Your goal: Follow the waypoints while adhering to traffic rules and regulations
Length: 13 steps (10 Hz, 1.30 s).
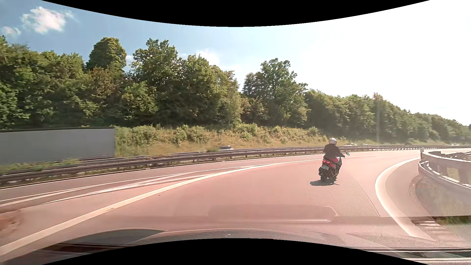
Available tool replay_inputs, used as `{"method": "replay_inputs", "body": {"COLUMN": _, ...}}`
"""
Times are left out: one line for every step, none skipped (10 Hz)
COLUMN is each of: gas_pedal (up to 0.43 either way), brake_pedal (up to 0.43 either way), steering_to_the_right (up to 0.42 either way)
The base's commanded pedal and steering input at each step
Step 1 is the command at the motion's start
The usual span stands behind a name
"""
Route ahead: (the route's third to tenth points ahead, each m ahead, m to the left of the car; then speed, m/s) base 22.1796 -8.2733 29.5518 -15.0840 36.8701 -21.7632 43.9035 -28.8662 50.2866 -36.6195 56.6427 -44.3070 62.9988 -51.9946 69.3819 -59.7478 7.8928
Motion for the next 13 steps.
{"method": "replay_inputs", "body": {"gas_pedal": 0.189, "brake_pedal": 0.012, "steering_to_the_right": 0.225}}
{"method": "replay_inputs", "body": {"gas_pedal": 0.197, "brake_pedal": 0.012, "steering_to_the_right": 0.225}}
{"method": "replay_inputs", "body": {"gas_pedal": 0.209, "brake_pedal": 0.012, "steering_to_the_right": 0.224}}
{"method": "replay_inputs", "body": {"gas_pedal": 0.209, "brake_pedal": 0.012, "steering_to_the_right": 0.221}}
{"method": "replay_inputs", "body": {"gas_pedal": 0.209, "brake_pedal": 0.012, "steering_to_the_right": 0.214}}
{"method": "replay_inputs", "body": {"gas_pedal": 0.209, "brake_pedal": 0.012, "steering_to_the_right": 0.207}}
{"method": "replay_inputs", "body": {"gas_pedal": 0.209, "brake_pedal": 0.012, "steering_to_the_right": 0.204}}
{"method": "replay_inputs", "body": {"gas_pedal": 0.22, "brake_pedal": 0.012, "steering_to_the_right": 0.204}}
{"method": "replay_inputs", "body": {"gas_pedal": 0.24, "brake_pedal": 0.012, "steering_to_the_right": 0.2}}
{"method": "replay_inputs", "body": {"gas_pedal": 0.248, "brake_pedal": 0.012, "steering_to_the_right": 0.192}}
{"method": "replay_inputs", "body": {"gas_pedal": 0.26, "brake_pedal": 0.012, "steering_to_the_right": 0.185}}
{"method": "replay_inputs", "body": {"gas_pedal": 0.268, "brake_pedal": 0.012, "steering_to_the_right": 0.183}}
{"method": "replay_inputs", "body": {"gas_pedal": 0.28, "brake_pedal": 0.012, "steering_to_the_right": 0.181}}
